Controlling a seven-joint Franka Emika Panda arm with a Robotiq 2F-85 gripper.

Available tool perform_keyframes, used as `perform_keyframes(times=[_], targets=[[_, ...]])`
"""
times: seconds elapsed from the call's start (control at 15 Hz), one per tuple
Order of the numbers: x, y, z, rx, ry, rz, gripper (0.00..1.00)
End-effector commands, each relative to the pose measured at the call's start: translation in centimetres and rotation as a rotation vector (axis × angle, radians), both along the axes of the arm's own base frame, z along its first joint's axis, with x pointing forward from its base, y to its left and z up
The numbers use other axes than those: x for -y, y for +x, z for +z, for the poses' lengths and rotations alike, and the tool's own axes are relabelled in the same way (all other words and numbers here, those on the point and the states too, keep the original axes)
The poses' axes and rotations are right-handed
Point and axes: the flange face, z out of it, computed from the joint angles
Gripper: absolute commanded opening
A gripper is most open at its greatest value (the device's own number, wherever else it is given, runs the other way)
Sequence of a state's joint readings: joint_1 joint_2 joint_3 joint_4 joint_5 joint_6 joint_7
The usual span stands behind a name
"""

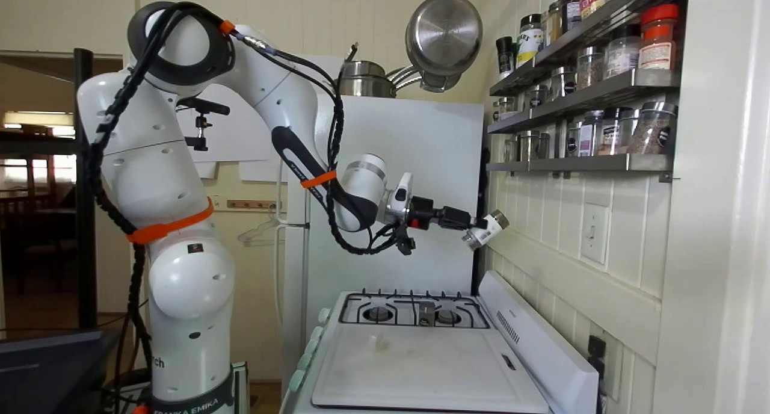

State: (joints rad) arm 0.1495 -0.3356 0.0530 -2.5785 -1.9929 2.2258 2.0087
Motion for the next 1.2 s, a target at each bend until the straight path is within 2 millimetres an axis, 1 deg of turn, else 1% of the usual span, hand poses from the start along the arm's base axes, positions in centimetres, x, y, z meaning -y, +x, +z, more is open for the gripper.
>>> perform_keyframes(times=[0.0, 0.33, 0.4, 0.6, 0.67, 0.73, 0.87, 0.93, 1.07, 1.13], targets=[[-0.26, -0.61, 0.03, 0.011, -0.026, -0.004, 0.13], [-0.15, -0.6, 0.03, 0.005, -0.02, -0.004, 0.13], [-0.15, -0.55, -0.1, 0.009, -0.046, -0.012, 0.13], [-0.11, -0.55, 0.09, 0.016, -0.049, -0.013, 0.13], [-0.03, -0.64, 0.46, 0.018, -0.018, -0.009, 0.13], [-0.15, -0.53, 0.14, 0.013, -0.045, -0.015, 0.13], [-0.11, -0.56, 0.19, 0.01, -0.03, -0.008, 0.13], [-0.23, -0.5, -0.03, 0.007, -0.049, -0.011, 0.13], [-0.14, -0.53, 0.25, 0.016, -0.038, -0.007, 0.13], [-0.25, -0.46, 0.07, 0.016, -0.064, -0.013, 0.13]])
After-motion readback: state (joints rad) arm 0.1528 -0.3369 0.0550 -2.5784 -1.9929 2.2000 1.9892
